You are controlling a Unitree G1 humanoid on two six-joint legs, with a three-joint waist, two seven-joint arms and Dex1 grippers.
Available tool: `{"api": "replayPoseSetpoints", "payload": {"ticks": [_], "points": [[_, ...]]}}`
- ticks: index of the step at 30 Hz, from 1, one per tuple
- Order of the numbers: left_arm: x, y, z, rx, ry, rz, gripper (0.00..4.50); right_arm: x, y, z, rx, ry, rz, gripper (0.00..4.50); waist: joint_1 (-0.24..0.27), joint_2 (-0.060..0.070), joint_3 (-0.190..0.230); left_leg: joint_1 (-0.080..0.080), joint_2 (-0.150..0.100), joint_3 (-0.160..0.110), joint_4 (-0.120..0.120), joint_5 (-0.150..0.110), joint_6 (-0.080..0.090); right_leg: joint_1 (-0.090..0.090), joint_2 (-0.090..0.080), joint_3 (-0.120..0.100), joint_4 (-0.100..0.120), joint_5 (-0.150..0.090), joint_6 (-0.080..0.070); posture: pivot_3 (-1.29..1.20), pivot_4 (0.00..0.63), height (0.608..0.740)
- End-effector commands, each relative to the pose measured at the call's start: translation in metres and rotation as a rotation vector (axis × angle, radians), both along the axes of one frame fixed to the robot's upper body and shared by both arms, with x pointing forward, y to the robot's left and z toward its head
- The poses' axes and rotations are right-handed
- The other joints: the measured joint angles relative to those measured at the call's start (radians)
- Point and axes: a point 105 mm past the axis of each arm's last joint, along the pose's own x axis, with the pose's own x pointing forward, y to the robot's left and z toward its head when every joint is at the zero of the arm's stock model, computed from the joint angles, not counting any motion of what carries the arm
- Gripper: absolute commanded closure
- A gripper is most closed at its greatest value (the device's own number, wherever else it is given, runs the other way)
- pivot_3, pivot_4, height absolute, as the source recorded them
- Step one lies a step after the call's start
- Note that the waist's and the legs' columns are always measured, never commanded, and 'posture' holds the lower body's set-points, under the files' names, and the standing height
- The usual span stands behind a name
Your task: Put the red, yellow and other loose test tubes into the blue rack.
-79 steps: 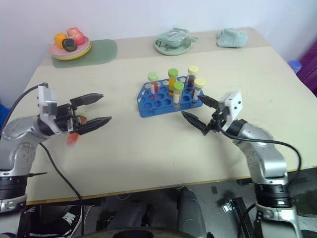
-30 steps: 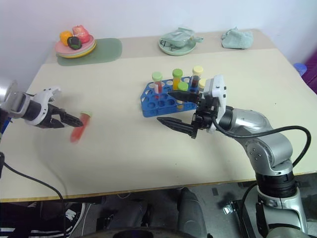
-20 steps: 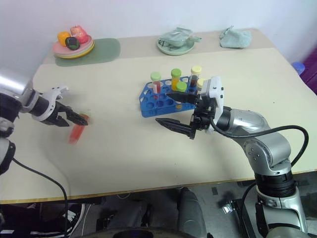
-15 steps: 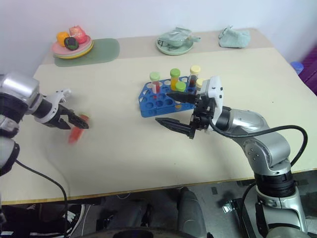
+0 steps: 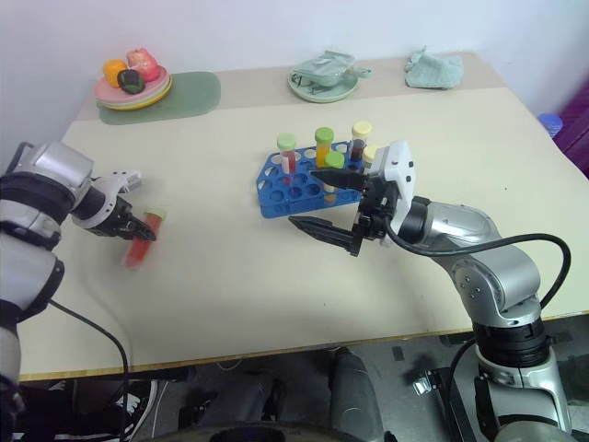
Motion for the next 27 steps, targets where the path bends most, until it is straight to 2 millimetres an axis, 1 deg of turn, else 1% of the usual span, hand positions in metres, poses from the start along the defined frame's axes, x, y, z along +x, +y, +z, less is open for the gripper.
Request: {"api": "replayPoseSetpoints", "payload": {"ticks": [1, 9, 13, 15, 16, 19, 21, 22, 24, 26, 27], "points": [[0.003, 0.002, 0.004, 0.000, -0.016, 0.003, 2.82, -0.005, 0.002, 0.008, -0.003, -0.050, 0.009, 0.00, 0.000, 0.000, 0.000, 0.000, 0.000, 0.000, 0.000, 0.000, 0.000, 0.000, 0.000, 0.000, 0.000, 0.000, 0.000, 0.00, 0.150, 0.740], [0.006, 0.001, 0.005, -0.004, -0.033, -0.002, 2.82, -0.004, 0.003, 0.005, -0.017, -0.054, 0.011, 0.00, 0.001, 0.000, 0.000, 0.000, 0.001, 0.000, 0.000, 0.000, 0.000, 0.000, 0.000, 0.000, 0.001, 0.000, 0.000, 0.00, 0.150, 0.740], [0.007, 0.002, 0.011, -0.012, -0.060, -0.012, 2.82, -0.003, 0.003, 0.004, -0.021, -0.059, 0.008, 0.00, 0.000, 0.000, 0.000, 0.000, 0.001, 0.000, 0.001, 0.000, 0.000, 0.001, 0.000, 0.000, 0.001, 0.000, 0.000, 0.00, 0.150, 0.740], [0.013, 0.007, 0.017, 0.025, -0.131, -0.055, 2.82, -0.002, 0.003, 0.004, -0.022, -0.064, 0.002, 0.00, 0.000, 0.000, 0.000, 0.000, 0.001, 0.000, 0.001, 0.000, 0.000, 0.000, 0.000, 0.000, 0.001, 0.000, 0.000, 0.00, 0.150, 0.740], [0.018, 0.008, 0.023, 0.052, -0.192, -0.104, 2.82, -0.002, 0.002, 0.003, -0.024, -0.066, -0.001, 0.00, -0.001, 0.000, 0.000, -0.001, 0.001, 0.000, 0.001, 0.000, 0.000, 0.000, 0.000, 0.000, 0.001, 0.000, 0.000, 0.00, 0.150, 0.740], [0.028, 0.006, 0.040, 0.076, -0.342, -0.179, 2.82, -0.001, -0.003, 0.000, -0.038, -0.070, -0.020, 0.00, -0.003, 0.000, 0.000, -0.003, 0.002, 0.000, 0.001, 0.000, 0.000, -0.003, 0.000, 0.000, 0.001, 0.000, 0.000, 0.00, 0.150, 0.740], [0.036, 0.005, 0.054, 0.125, -0.483, -0.259, 2.82, 0.002, -0.010, 0.000, -0.046, -0.066, -0.040, 0.00, -0.004, 0.000, 0.000, -0.006, 0.001, 0.000, 0.002, 0.000, 0.000, -0.005, 0.000, 0.000, 0.001, 0.000, 0.000, 0.00, 0.150, 0.740], [0.041, -0.001, 0.064, 0.125, -0.577, -0.313, 2.82, 0.003, -0.014, 0.000, -0.058, -0.068, -0.049, 0.00, -0.003, 0.000, 0.000, -0.006, 0.002, 0.000, 0.003, 0.000, 0.000, -0.006, 0.000, 0.000, 0.001, 0.000, 0.000, 0.00, 0.150, 0.740], [0.046, -0.014, 0.082, 0.071, -0.720, -0.340, 2.82, 0.004, -0.022, -0.002, -0.073, -0.056, -0.049, 0.00, 0.002, 0.000, 0.000, -0.007, 0.002, 0.000, 0.003, 0.000, 0.000, -0.005, -0.001, 0.000, 0.001, 0.000, 0.000, 0.00, 0.150, 0.740], [0.044, -0.026, 0.093, 0.061, -0.839, -0.439, 2.82, 0.001, -0.029, -0.003, -0.090, -0.032, -0.034, 0.00, 0.002, 0.000, 0.000, -0.009, 0.001, -0.002, 0.006, 0.000, 0.000, -0.005, -0.001, -0.002, 0.001, 0.000, 0.000, 0.00, 0.150, 0.740], [0.041, -0.034, 0.097, 0.024, -0.896, -0.488, 2.82, -0.001, -0.032, -0.005, -0.097, -0.013, -0.023, 0.00, 0.002, 0.000, 0.000, -0.009, 0.001, -0.002, 0.007, 0.000, 0.000, -0.005, -0.001, -0.002, 0.001, 0.000, 0.000, 0.00, 0.150, 0.740]]}}
